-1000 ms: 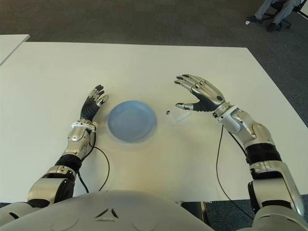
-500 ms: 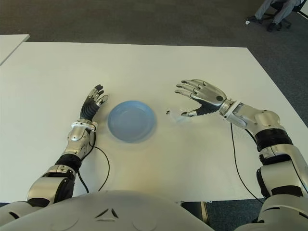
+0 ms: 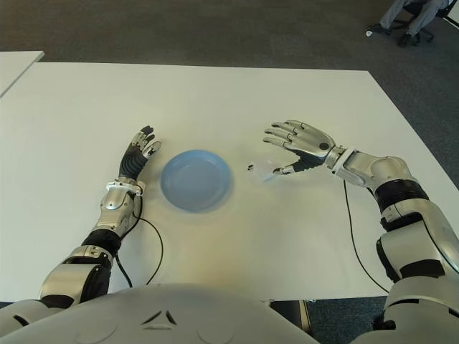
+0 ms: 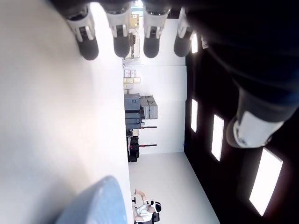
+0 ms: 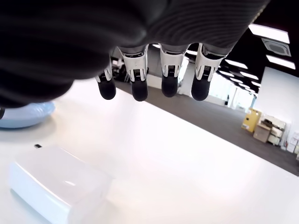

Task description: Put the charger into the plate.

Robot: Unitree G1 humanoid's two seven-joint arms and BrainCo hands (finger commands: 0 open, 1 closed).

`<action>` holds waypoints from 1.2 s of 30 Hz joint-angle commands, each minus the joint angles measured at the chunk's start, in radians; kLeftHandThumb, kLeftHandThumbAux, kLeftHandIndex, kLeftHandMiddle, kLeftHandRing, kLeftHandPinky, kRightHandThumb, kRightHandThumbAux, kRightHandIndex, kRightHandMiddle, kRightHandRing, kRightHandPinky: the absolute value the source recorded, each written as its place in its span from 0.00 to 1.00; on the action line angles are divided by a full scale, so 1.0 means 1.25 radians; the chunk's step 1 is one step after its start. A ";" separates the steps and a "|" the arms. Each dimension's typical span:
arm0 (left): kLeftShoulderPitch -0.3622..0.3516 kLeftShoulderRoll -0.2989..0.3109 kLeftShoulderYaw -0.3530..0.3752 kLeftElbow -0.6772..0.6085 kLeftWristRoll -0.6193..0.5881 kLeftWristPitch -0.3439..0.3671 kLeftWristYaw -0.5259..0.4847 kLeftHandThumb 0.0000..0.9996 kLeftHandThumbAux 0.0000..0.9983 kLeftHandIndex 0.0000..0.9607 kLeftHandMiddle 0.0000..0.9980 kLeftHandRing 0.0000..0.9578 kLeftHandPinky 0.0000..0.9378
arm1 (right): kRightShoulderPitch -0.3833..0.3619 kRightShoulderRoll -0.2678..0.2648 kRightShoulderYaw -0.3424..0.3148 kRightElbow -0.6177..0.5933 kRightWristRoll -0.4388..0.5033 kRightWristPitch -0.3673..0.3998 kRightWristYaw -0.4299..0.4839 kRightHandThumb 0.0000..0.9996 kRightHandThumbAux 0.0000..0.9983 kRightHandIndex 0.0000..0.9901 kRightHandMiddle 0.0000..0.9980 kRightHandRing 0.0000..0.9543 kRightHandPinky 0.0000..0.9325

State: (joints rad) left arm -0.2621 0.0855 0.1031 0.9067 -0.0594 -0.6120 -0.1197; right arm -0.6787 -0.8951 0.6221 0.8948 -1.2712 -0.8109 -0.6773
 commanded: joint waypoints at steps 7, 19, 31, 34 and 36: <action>0.026 0.002 0.004 0.026 -0.001 0.024 -0.008 0.00 0.54 0.00 0.01 0.01 0.03 | -0.047 0.032 0.079 0.073 -0.020 0.030 -0.058 0.27 0.10 0.00 0.00 0.00 0.00; 0.029 0.004 0.001 0.019 -0.001 0.027 -0.019 0.00 0.54 0.00 0.01 0.00 0.01 | -0.100 0.079 0.165 0.164 -0.044 0.076 -0.085 0.30 0.10 0.00 0.00 0.00 0.00; 0.040 0.001 -0.002 -0.001 -0.001 0.011 -0.029 0.00 0.53 0.00 0.03 0.02 0.02 | -0.126 0.124 0.216 0.222 -0.035 0.097 -0.061 0.29 0.11 0.00 0.00 0.00 0.00; 0.043 -0.001 -0.003 -0.004 -0.001 0.006 -0.033 0.00 0.52 0.00 0.03 0.02 0.02 | -0.129 0.133 0.228 0.231 -0.034 0.101 -0.056 0.30 0.11 0.00 0.00 0.00 0.00; 0.044 -0.002 -0.003 -0.005 -0.002 0.004 -0.035 0.00 0.52 0.00 0.03 0.02 0.02 | -0.132 0.135 0.235 0.234 -0.033 0.099 -0.053 0.31 0.10 0.00 0.00 0.00 0.00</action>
State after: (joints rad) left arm -0.2454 0.0875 0.1024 0.8818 -0.0605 -0.6234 -0.1451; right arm -0.8295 -0.7442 0.8938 1.1764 -1.3108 -0.6916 -0.7595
